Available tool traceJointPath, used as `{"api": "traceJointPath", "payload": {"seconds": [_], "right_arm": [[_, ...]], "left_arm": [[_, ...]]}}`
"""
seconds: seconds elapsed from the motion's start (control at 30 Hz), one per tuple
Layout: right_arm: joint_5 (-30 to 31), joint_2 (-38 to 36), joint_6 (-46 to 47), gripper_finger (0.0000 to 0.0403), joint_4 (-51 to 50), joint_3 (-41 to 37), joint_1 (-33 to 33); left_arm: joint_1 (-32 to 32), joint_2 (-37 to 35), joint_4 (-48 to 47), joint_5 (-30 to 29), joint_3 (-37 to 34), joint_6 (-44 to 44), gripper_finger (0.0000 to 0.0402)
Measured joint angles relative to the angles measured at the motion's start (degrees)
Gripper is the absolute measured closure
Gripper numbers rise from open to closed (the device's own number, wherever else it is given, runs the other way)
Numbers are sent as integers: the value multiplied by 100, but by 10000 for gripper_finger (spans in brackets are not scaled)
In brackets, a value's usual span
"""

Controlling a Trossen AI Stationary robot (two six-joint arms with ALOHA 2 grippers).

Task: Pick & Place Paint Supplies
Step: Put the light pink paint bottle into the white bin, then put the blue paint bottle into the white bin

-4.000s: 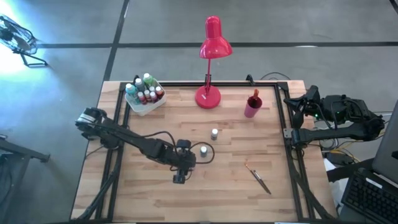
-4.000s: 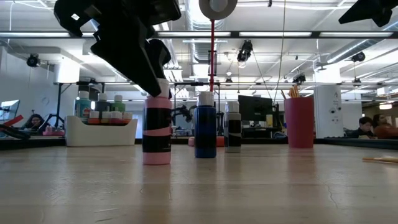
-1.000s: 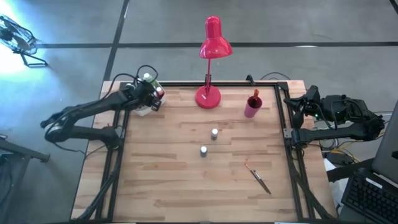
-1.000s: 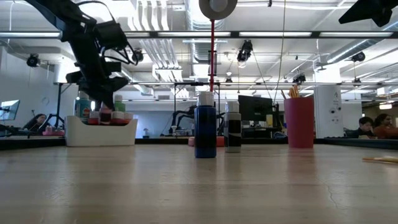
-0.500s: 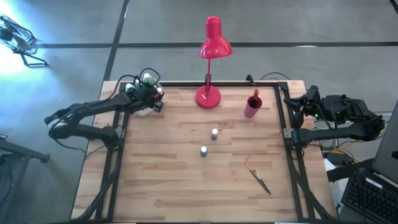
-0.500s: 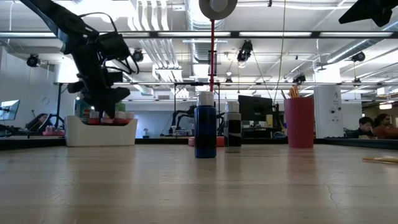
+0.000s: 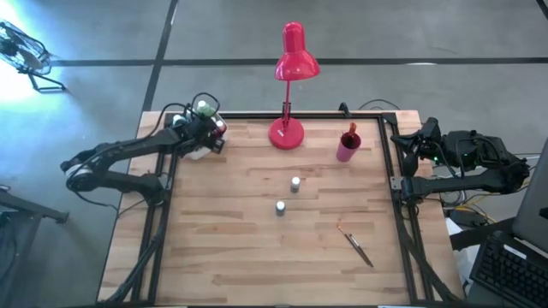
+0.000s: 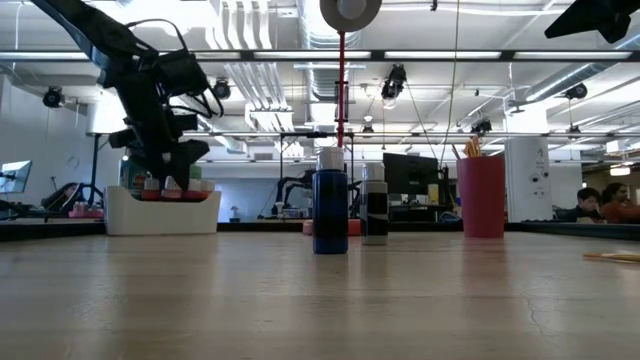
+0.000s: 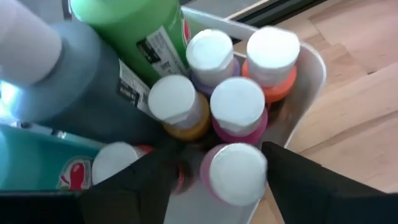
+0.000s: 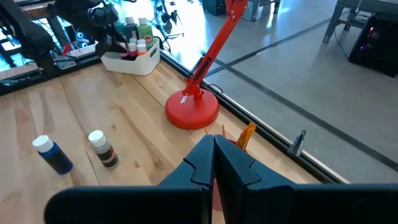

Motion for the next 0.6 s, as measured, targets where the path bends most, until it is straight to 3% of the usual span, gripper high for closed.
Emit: {"api": "traceJointPath", "payload": {"seconds": [0.33,0.6], "right_arm": [[1,0,0,394,0,0,1],[-1,0,0,394,0,0,-1]], "left_arm": [[2,-2,-54,-19,345,169,146],[2,-182,-333,53,1020,447,145]]}}
